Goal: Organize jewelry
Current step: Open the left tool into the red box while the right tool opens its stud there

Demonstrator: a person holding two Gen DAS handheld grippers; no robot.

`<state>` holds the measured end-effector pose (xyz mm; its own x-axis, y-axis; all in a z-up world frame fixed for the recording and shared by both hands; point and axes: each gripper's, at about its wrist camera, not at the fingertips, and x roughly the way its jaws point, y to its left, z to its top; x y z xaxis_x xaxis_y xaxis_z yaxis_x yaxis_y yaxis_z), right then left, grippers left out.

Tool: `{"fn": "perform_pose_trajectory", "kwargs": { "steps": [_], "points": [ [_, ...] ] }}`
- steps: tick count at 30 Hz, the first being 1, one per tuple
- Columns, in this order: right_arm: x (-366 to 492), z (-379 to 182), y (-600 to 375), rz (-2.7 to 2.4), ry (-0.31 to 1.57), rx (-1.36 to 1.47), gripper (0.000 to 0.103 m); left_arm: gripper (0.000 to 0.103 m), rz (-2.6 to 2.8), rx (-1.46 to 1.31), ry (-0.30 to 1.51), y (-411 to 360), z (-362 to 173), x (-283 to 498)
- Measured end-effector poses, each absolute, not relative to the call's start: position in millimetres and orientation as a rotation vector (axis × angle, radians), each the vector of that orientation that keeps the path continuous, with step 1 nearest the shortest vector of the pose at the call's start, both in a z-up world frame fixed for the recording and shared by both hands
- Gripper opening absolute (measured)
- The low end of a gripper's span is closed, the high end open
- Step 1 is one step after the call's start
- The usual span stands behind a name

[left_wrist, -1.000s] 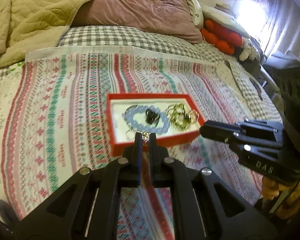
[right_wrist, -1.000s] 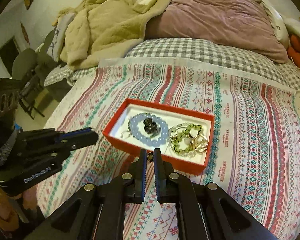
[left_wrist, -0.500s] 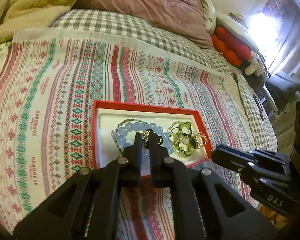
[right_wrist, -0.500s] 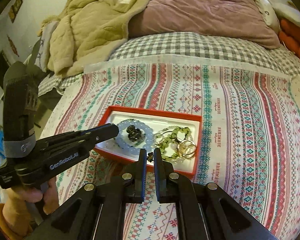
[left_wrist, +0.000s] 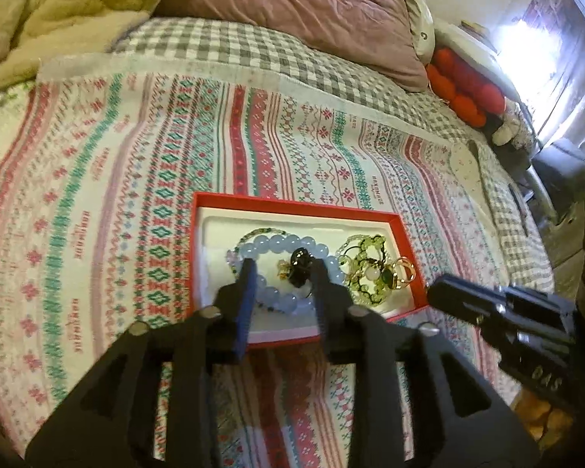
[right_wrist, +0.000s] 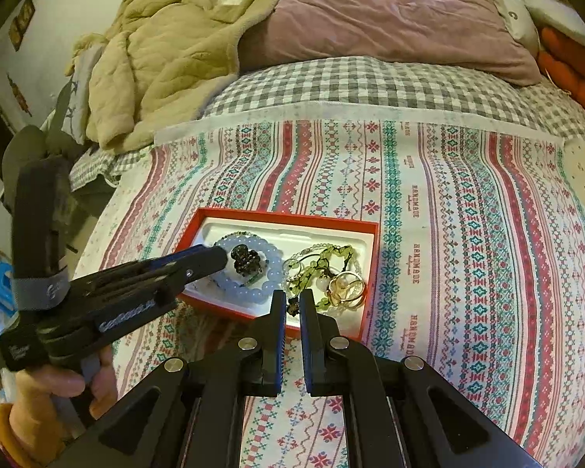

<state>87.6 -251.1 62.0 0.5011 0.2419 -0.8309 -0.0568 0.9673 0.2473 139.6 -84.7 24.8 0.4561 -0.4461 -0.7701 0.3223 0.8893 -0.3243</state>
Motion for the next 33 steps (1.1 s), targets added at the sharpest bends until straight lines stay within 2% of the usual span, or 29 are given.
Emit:
{"fn": "perform_pose_trajectory", "kwargs": {
  "steps": [2,8,21,28,29,30,33],
  "points": [
    [91.1,61.4,-251.8,0.180,1.030,0.201,0.007,0.050,-0.451,-0.110,0.980,-84.4,28.9,136.0],
    [109.3,52.7,-244.8,0.182,1.041,0.206,0.007,0.063,-0.410,-0.045,0.970,-83.1,33.3,127.2],
    [137.7,37.7,-238.2,0.185,1.031,0.261,0.008,0.067,-0.360,0.015,0.972,-74.6,27.3,124.9],
    [142.0,35.1,-234.9,0.199,1.048,0.257,0.020,0.068,-0.349,0.037,0.969,-74.4,28.1,123.2],
    [141.4,35.8,-234.2,0.195,1.047,0.247,0.022,0.069,-0.345,0.045,0.968,-74.9,28.5,122.4],
    [139.9,37.2,-233.9,0.192,1.045,0.240,0.029,0.072,-0.340,0.053,0.965,-75.4,28.9,121.3],
    [131.8,43.5,-237.2,0.181,1.015,0.235,0.070,0.079,-0.317,0.077,0.949,-75.8,31.2,118.0]
  ]
}}
